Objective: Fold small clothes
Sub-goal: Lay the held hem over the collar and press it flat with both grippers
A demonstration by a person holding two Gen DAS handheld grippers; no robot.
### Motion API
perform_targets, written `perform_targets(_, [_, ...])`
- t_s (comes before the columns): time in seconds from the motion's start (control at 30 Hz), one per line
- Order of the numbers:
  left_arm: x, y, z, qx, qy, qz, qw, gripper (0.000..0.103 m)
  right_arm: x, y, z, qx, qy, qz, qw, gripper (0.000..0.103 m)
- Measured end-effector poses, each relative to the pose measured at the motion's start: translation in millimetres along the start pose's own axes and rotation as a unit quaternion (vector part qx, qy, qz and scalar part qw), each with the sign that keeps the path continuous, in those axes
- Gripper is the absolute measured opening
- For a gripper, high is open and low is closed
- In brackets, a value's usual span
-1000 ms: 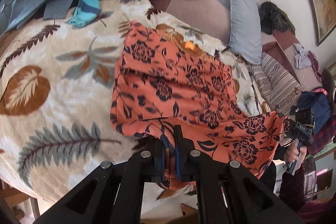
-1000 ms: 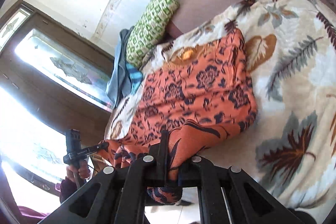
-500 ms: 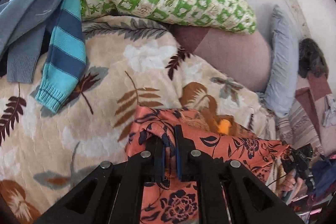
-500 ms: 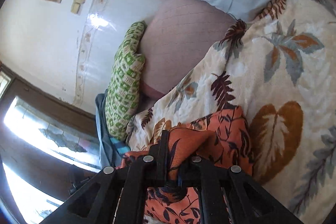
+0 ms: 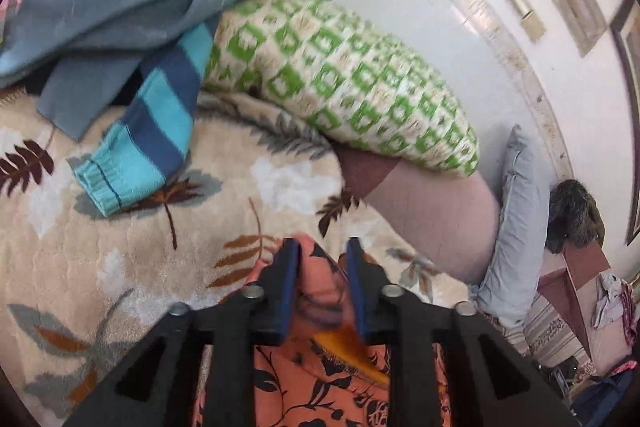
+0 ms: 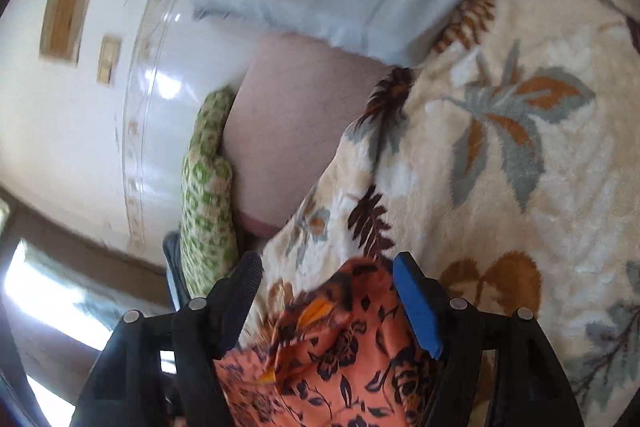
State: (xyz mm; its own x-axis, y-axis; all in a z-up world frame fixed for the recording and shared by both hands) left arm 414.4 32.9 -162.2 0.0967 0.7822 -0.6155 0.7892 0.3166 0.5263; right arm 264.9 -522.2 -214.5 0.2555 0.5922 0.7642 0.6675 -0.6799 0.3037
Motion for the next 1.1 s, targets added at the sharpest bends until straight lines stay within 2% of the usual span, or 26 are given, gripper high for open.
perform_targets(0.03, [-5.7,-3.6,-19.0,-0.053,0.007,0.0,0.9986,0.092,26.7,-13.2,7.9,0.017,-0.02,-0.053,0.998,0.072])
perform_targets(0.07, [-8.1,-5.9,-34.6,-0.102,0.015,-0.003,0.9947,0.103,51.9,-27.9,17.4,0.035,-0.031,-0.099,0.994,0.071])
perform_targets(0.1, [-10.9,-7.6,-42.7,-0.118,0.029,-0.001,0.9926,0.103,73.6,-44.4,27.9,0.051,-0.035,-0.136,0.989,0.07])
perform_targets(0.2, [-13.7,-11.5,-43.8,-0.046,0.094,0.01,0.9945,0.103,118.9,-91.5,68.7,0.113,-0.048,-0.205,0.971,0.069])
perform_targets(0.3, [-8.0,-46.1,-47.2,-0.006,0.102,0.013,0.9947,0.103,139.8,-139.3,114.9,0.174,-0.09,-0.256,0.946,0.057])
perform_targets(0.37, [4.1,-72.2,-38.5,0.017,0.101,0.0,0.9947,0.103,143.3,-161.6,145.4,0.199,-0.131,-0.28,0.93,0.037])
perform_targets(0.4, [10.6,-81.0,-28.6,0.037,0.116,-0.003,0.9926,0.103,142.0,-166.6,158.1,0.21,-0.141,-0.278,0.927,0.036])
perform_targets(0.47, [22.4,-92.0,-6.6,0.073,0.163,0.0,0.984,0.103,139.8,-167.1,182.5,0.219,-0.159,-0.265,0.925,0.035])
perform_targets(0.57, [39.2,-96.4,8.6,0.081,0.217,0.009,0.9727,0.103,143.7,-146.8,213.8,0.206,-0.188,-0.259,0.925,0.036])
perform_targets(0.67, [56.2,-90.4,20.8,0.089,0.24,-0.005,0.9667,0.103,149.1,-105.0,245.8,0.182,-0.228,-0.23,0.928,0.036])
perform_targets(0.73, [63.9,-84.6,25.3,0.088,0.248,-0.013,0.9646,0.103,146.4,-70.7,266.5,0.169,-0.237,-0.181,0.94,0.036])
perform_targets(0.83, [67.7,-77.5,24.4,0.086,0.237,-0.027,0.9672,0.103,154.1,-38.4,262.5,0.118,-0.21,-0.129,0.962,0.036])
perform_targets(0.9, [65.4,-74.6,19.2,0.078,0.228,-0.031,0.9701,0.103,171.7,-39.6,247.9,0.095,-0.176,-0.145,0.969,0.036])
perform_targets(0.93, [63.3,-74.0,17.5,0.076,0.226,-0.03,0.9707,0.103,181.1,-46.4,244.0,0.095,-0.164,-0.16,0.969,0.036])
perform_targets(1.03, [56.2,-77.5,18.8,0.081,0.23,-0.019,0.9697,0.103,204.0,-84.8,252.2,0.151,-0.144,-0.207,0.956,0.036])
perform_targets(1.1, [50.2,-83.0,24.8,0.094,0.249,0.008,0.9639,0.103,210.9,-113.8,267.9,0.177,-0.149,-0.228,0.946,0.037])
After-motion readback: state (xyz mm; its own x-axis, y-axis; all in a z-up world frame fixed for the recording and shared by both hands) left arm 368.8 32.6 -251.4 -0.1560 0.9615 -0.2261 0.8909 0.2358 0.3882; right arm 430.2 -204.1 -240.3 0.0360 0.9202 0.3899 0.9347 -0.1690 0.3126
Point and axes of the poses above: each gripper's, at about its wrist camera, not at the fingertips, and z roughly the way its jaws point, x to its left, y to its top, the point moved 2 cm from there along z, roughly the way its jaws point, and after that the axes turned 10 degrees about x, right-handed, at the moved point
